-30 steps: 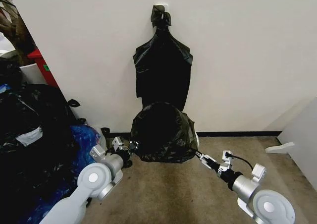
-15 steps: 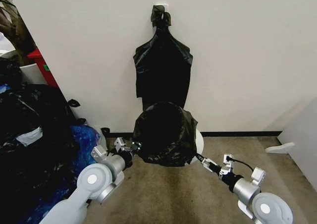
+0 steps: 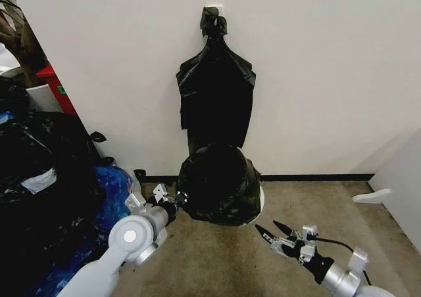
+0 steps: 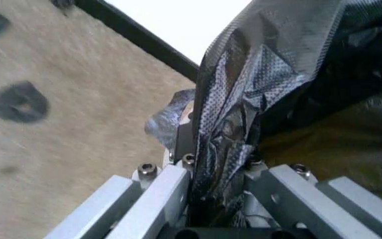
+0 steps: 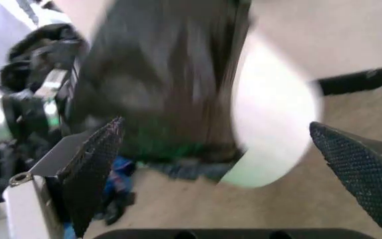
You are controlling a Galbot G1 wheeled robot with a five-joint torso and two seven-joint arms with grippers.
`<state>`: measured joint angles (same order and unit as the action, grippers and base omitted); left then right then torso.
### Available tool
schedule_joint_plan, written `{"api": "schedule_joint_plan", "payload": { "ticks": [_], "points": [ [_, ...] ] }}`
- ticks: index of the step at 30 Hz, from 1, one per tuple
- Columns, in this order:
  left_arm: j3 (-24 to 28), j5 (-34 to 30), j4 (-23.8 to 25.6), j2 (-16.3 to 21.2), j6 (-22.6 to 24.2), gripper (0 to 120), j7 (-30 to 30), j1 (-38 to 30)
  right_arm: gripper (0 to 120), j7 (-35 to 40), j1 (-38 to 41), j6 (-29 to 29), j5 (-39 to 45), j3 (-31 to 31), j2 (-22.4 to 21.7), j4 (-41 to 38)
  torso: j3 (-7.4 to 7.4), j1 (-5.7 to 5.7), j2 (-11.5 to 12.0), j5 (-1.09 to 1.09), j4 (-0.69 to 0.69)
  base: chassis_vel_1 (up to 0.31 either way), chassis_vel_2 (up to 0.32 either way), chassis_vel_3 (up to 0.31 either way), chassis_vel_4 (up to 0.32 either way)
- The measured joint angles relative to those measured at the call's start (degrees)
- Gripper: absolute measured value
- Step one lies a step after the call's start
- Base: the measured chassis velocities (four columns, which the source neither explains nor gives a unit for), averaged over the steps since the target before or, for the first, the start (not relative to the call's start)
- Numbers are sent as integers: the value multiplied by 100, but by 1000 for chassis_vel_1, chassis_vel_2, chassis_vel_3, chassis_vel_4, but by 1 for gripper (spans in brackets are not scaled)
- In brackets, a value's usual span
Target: Place the garbage bag over the trash bin.
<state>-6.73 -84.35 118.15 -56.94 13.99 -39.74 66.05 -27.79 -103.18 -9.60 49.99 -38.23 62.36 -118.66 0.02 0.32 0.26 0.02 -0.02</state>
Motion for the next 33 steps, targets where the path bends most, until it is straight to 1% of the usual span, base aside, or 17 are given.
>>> {"api": "schedule_joint_plan", "payload": {
  "ticks": [1, 2, 5, 7, 9, 13, 14, 16, 20, 21, 26, 28, 33],
  "points": [
    [0, 0, 0, 0, 0, 1, 0, 0, 100, 0, 0, 0, 0, 0, 0, 0, 0, 0, 0, 0, 0, 0, 0, 0, 0],
    [47, 303, -18, 5, 75, 1, 31, 27, 100, 182, -107, 89, -121, -132, 68, -103, 0, 0, 0, -1, 1, 0, 0, 0, 0],
    [163, 887, -84, 13, 133, 1, 167, 47, 100, 521, -380, 314, -186, -486, 230, -322, 0, 0, 0, -1, -2, 0, 0, 0, 0],
    [188, 950, -95, 10, 158, 1, 177, 40, 100, 548, -436, 420, -219, -587, 273, -354, 0, 0, 0, -1, -1, 0, 0, 0, 0],
    [345, 1061, -142, -7, 258, 1, 175, -16, 100, 576, -533, 772, -449, -857, 431, -403, 0, 0, 0, -1, -1, 0, 0, 0, 0],
    [680, 1155, -248, -62, 412, 1, 164, -118, 100, 708, -544, 1205, -807, -1051, 739, -448, 0, 0, 0, 0, -2, 0, 0, 0, 0],
    [680, 1155, -248, -62, 412, 1, 164, -118, 100, 708, -544, 1205, -807, -1051, 739, -448, 0, 0, 0, 0, -2, 0, 0, 0, 0],
    [860, 1170, -310, -135, 550, 1, 136, -184, 100, 828, -548, 1360, -936, -1048, 914, -501, 0, 0, 0, -1, -1, 0, 0, 0, 0],
    [1079, 1167, -441, -297, 621, 1, -7, -391, 100, 915, -558, 1455, -1121, -965, 1150, -580, 0, 0, 0, -1, -1, 0, 0, 0, 0],
    [1079, 1167, -441, -297, 621, 1, -7, -391, 100, 915, -558, 1455, -1121, -965, 1150, -580, 0, 0, 0, -1, -1, 0, 0, 0, 0],
    [1272, 1044, -700, -520, 724, 1, -209, -753, 100, 966, -660, 1623, -1401, -832, 1499, -773, 0, 0, 0, -1, -2, 0, 0, 0, 0],
    [1292, 1020, -729, -548, 772, 1, -258, -789, 100, 967, -665, 1643, -1435, -825, 1539, -787, 0, 0, 0, -1, -2, 0, 0, 0, 0],
    [1428, 903, -851, -715, 1021, 1, -622, -888, 100, 1039, -630, 1666, -1514, -782, 1688, -891, 0, 0, 0, -1, -2, 0, 0, 0, 0]
  ]
}}
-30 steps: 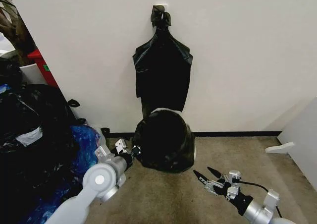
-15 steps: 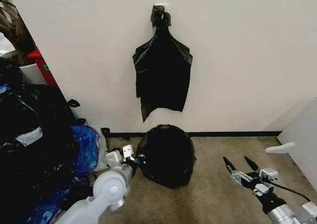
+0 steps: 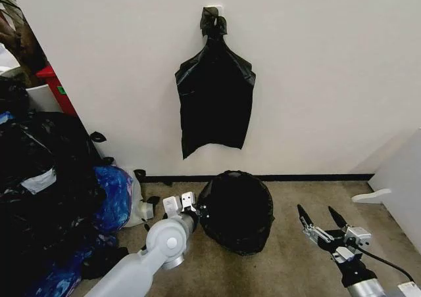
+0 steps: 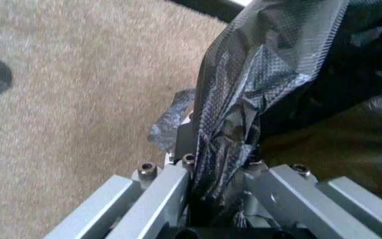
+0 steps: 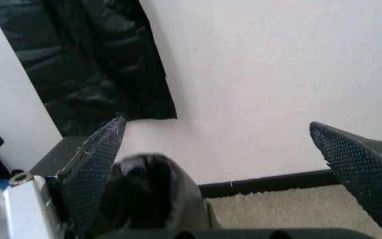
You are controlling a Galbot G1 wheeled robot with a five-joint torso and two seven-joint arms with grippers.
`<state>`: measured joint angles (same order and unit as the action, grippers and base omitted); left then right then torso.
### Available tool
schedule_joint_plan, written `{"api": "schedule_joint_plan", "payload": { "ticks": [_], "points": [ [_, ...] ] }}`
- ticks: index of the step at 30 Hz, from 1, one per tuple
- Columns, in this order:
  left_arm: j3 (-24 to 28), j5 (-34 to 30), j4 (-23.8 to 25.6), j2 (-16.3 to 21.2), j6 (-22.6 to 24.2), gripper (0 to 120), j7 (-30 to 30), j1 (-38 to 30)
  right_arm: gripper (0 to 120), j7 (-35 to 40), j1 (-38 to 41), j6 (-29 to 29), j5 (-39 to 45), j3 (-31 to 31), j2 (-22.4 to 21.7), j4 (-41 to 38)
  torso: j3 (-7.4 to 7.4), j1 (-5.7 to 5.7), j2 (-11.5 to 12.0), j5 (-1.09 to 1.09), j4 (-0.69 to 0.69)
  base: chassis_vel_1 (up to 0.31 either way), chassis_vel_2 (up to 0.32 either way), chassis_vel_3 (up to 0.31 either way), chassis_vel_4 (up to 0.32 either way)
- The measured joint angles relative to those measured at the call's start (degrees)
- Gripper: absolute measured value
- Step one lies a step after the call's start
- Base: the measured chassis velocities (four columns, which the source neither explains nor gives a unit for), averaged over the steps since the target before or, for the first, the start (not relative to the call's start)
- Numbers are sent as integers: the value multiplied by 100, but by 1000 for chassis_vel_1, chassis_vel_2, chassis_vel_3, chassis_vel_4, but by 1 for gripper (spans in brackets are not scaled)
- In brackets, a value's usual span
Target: Place the garbage bag over the trash bin.
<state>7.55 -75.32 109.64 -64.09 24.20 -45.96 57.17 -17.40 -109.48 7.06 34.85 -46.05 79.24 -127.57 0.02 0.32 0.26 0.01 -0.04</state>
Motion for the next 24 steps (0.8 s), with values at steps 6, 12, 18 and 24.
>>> {"api": "schedule_joint_plan", "payload": {
  "ticks": [6, 12, 18, 24],
  "points": [
    [29, -5, -71, -21, 70, 1, -129, -1, 100, 49, 11, -1, 3, 42, 26, -80, 0, 0, 0, 0, 0, 0, 0, 0, 0],
    [-7, 0, -147, -5, 122, 1, -170, 10, 100, 52, -6, 5, 24, 32, 21, -94, 0, 0, 0, 0, 1, 0, 0, 0, 0],
    [-12, 108, -186, -25, 153, 1, -158, 81, 100, 52, -22, 28, 35, 51, 17, -124, -1, 0, 0, 0, 1, 0, 0, 0, 0],
    [-35, 160, -65, 24, 143, 19, -25, 130, 100, 55, 0, 32, 27, 138, 14, -146, 1, 0, 0, -1, 0, 0, 0, 0, 0]
  ]
}}
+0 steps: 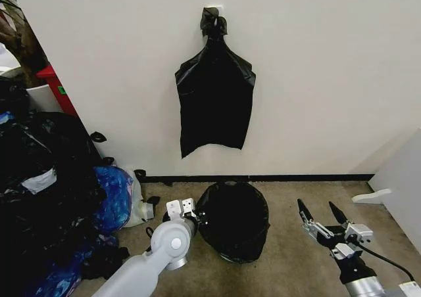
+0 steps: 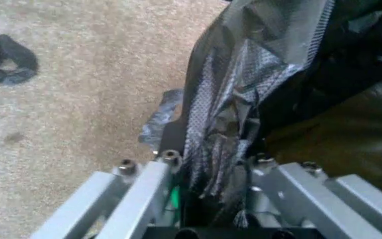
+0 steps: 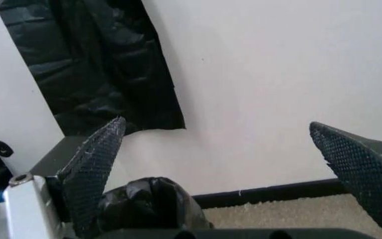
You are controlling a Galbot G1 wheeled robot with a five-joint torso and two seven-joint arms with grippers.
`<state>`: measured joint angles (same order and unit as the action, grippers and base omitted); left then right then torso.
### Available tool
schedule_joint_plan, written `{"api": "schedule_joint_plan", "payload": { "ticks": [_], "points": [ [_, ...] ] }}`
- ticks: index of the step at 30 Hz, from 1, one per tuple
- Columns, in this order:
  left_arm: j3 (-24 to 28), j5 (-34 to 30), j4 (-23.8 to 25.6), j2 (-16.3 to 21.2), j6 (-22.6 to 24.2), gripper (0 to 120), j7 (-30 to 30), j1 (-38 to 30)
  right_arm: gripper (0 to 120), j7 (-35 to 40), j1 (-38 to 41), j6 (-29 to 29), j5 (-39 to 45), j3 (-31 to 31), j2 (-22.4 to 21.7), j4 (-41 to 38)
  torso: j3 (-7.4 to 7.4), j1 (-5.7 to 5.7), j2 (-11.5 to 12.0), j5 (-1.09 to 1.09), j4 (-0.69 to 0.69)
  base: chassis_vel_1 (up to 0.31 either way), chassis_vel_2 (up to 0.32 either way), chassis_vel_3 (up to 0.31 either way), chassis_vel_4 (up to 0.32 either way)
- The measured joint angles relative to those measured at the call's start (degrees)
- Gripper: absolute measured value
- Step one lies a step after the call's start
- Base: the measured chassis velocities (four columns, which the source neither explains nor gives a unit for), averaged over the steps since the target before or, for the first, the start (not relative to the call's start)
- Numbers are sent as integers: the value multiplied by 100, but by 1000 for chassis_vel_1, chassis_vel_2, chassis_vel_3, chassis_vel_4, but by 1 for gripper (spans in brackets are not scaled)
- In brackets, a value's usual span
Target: Place the garbage bag over the trash bin.
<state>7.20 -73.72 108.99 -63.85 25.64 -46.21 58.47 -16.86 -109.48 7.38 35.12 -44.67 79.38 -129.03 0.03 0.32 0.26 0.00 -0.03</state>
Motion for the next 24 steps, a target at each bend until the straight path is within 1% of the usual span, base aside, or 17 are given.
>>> {"api": "schedule_joint_plan", "payload": {
  "ticks": [1, 2, 4, 5, 7, 9, 10, 11, 12, 15, 17, 18, 19, 20, 21, 22, 24],
  "points": [
    [-1, 5, 32, 8, -8, 25, 26, 1, 100, 0, 1, 1, -6, 21, 4, -5, 0, 1, 0, -1, -1, 0, 0, 0, 0],
    [-1, 5, 32, 8, -8, 25, 26, 1, 100, 0, 1, 1, -6, 21, 4, -5, 0, 1, 0, -1, -1, 0, 0, 0, 0],
    [-5, 8, 111, 24, -23, 31, 44, -3, 100, 0, 2, 6, -21, 52, 12, -12, 0, 1, 0, 0, -2, 0, 0, 0, 0],
    [-6, 6, 168, 35, -33, 37, 50, -7, 100, 0, 1, 7, -25, 68, 14, -18, 0, 1, 0, 1, -1, 0, 0, 0, 0],
    [-7, 2, 239, 49, -41, 46, 55, -12, 100, 5, -6, 6, -24, 87, 15, -35, 0, 1, 0, 1, 0, 0, 0, 0, 0],
    [-13, -2, 278, 58, -46, 52, 60, -12, 100, 5, -14, 6, -24, 93, 14, -36, 0, 1, 0, 1, -1, 0, 0, 0, 0],
    [-13, -2, 278, 58, -46, 52, 60, -12, 100, 5, -14, 6, -24, 93, 14, -36, 0, 1, 0, 1, -1, 0, 0, 0, 0],
    [-19, -7, 297, 64, -48, 56, 62, -11, 100, 6, -18, 6, -24, 94, 12, -36, 0, 1, 0, 1, 0, 0, 0, 0, 0],
    [-36, -19, 356, 87, -53, 62, 79, 1, 100, 5, -22, 8, -21, 94, 4, -36, 0, 1, 0, 1, 0, 0, 0, 0, 0],
    [-63, -35, 438, 141, -51, 72, 93, 32, 100, 5, -22, 8, -11, 95, -13, -36, 0, 1, 0, 1, 0, 0, 0, 0, 0],
    [-114, -43, 507, 199, -29, 82, 25, 88, 100, 11, 6, 6, -3, 120, -40, -36, 0, 1, 0, 1, -1, 0, 0, 0, 0],
    [-114, -43, 507, 199, -29, 82, 25, 88, 100, 11, 6, 6, -3, 120, -40, -36, 0, 1, 0, 1, -1, 0, 0, 0, 0],
    [-145, -45, 535, 224, -24, 87, -1, 120, 100, 24, 24, -1, -1, 137, -52, -38, 0, 1, 0, 1, 0, 0, 0, 0, 0],
    [-168, -46, 557, 243, -21, 87, -13, 144, 100, 33, 34, -7, 0, 146, -60, -39, 0, 1, 0, 1, 0, 0, 0, 0, 0],
    [-235, -54, 611, 297, -12, 95, -28, 210, 100, 59, 68, -24, 1, 172, -85, -42, 0, 1, 0, 1, 0, 0, 0, 0, 0],
    [-275, -56, 638, 328, -8, 98, -30, 247, 100, 72, 89, -39, 1, 183, -101, -42, 0, 1, 0, 1, 0, 0, 0, 0, 0],
    [-402, -59, 711, 405, 4, 100, 5, 349, 100, 97, 136, -69, 2, 214, -145, -42, 0, 1, 0, 2, 1, 0, 0, 0, 0]
  ]
}}
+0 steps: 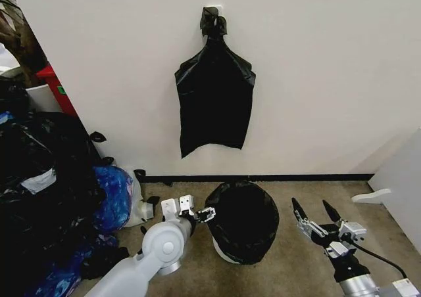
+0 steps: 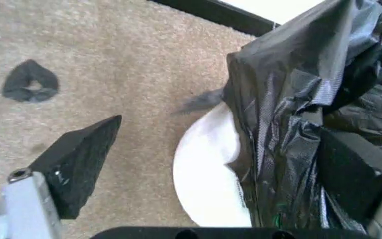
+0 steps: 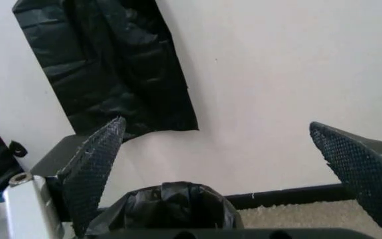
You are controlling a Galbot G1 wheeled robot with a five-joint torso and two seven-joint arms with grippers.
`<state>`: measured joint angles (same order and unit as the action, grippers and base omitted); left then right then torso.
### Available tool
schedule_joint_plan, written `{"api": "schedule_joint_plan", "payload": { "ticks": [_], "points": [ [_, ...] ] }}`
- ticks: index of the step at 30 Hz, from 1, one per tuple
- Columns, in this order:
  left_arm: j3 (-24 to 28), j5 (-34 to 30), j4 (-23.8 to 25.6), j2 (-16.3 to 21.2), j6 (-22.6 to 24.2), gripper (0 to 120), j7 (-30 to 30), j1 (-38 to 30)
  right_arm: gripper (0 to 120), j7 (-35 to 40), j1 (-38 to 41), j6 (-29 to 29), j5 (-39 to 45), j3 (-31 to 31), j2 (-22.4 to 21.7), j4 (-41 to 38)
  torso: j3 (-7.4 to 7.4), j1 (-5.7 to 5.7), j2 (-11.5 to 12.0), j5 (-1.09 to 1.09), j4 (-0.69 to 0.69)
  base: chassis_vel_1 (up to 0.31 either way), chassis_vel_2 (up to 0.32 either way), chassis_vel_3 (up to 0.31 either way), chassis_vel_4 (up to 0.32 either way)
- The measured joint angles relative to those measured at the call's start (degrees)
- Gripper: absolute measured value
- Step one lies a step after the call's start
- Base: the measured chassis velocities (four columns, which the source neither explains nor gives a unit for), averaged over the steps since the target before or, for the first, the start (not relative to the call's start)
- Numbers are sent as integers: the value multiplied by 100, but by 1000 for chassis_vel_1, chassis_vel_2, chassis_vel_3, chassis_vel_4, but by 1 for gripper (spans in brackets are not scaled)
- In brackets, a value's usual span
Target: Place the garbage bag over the trash bin.
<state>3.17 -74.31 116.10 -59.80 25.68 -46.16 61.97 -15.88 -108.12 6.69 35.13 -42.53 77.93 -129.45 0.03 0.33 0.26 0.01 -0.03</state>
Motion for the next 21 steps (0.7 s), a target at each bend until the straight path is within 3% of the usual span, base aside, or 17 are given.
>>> {"api": "schedule_joint_plan", "payload": {
  "ticks": [16, 21],
  "points": [
    [-614, -15, 567, 213, 186, 100, 647, 679, 100, 281, 229, -241, -20, 166, -248, -240, 0, 0, 0, 0, 0, 0, 0, 0, 0],
    [-897, 200, 959, 363, 138, 100, 924, 990, 100, 453, 282, -326, -27, 172, -291, -420, 0, -1, 0, 0, 0, 0, 0, 0, 0]
  ]
}}
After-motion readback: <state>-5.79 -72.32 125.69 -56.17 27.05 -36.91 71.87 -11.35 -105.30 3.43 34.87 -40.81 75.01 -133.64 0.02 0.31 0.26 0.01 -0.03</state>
